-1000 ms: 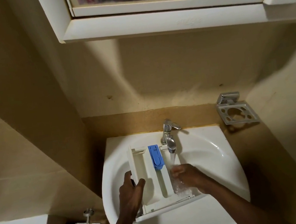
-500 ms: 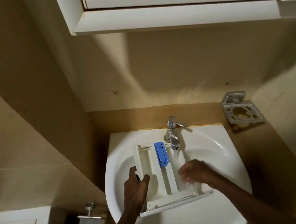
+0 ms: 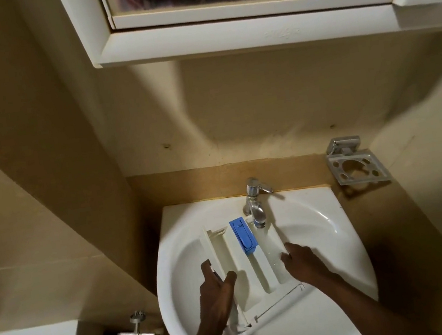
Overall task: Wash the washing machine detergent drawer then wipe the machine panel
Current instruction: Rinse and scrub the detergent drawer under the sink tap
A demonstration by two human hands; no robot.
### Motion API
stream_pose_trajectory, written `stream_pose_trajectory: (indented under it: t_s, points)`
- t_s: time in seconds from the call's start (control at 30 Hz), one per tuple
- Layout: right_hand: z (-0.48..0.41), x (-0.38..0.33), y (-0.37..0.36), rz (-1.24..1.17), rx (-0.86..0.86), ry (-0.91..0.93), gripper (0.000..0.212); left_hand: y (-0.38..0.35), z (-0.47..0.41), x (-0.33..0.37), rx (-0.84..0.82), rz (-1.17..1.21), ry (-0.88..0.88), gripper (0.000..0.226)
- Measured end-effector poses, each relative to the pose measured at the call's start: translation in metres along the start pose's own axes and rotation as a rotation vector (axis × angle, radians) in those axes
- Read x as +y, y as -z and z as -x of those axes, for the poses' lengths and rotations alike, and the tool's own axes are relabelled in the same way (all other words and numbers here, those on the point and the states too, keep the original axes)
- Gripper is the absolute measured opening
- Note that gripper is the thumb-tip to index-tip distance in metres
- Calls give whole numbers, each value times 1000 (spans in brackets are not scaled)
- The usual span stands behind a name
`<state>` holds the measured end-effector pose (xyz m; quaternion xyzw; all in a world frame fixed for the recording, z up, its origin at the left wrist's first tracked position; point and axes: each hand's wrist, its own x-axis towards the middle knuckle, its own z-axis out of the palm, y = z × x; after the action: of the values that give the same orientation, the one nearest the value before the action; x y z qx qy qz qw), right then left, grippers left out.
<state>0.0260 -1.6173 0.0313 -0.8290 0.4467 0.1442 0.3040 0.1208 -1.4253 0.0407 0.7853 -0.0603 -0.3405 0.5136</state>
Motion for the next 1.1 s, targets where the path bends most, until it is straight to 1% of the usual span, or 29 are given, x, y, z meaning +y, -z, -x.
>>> stream_pose_trajectory:
  t_s: [0.13,0.27,0.43,0.53,0.6,0.67,0.83,0.93,1.0,1.07,1.1]
  points:
    - [3,8,9,79,58,20,28,-8,-1,6,-84,27,55,44]
    - [2,13,23,173,128,37,33,-17,-2,13,-165,110,117,43]
    - [0,10,36,245,219,111,39,-22,-2,8,-205,192,203,42]
    - [-2,7,40,269,226,123,37,-23,-4,7,-206,283,212,41]
    - [-2,8,39,244,220,125,37,-23,-8,9,-189,345,222,44]
    - [-1,11,37,210,215,125,39,-22,-14,12,-162,357,225,49]
    - [0,10,34,171,215,87,32,-18,-23,16,-123,275,172,58]
    - [2,14,28,57,257,109,31,-18,-27,14,-93,253,158,55]
    - [6,16,26,-41,406,208,33,-19,-28,14,-77,252,162,51]
    - [13,17,25,-142,570,381,33,-20,-28,14,-71,249,162,48]
    - [17,15,23,-180,571,445,33,-20,-28,14,-68,245,159,46]
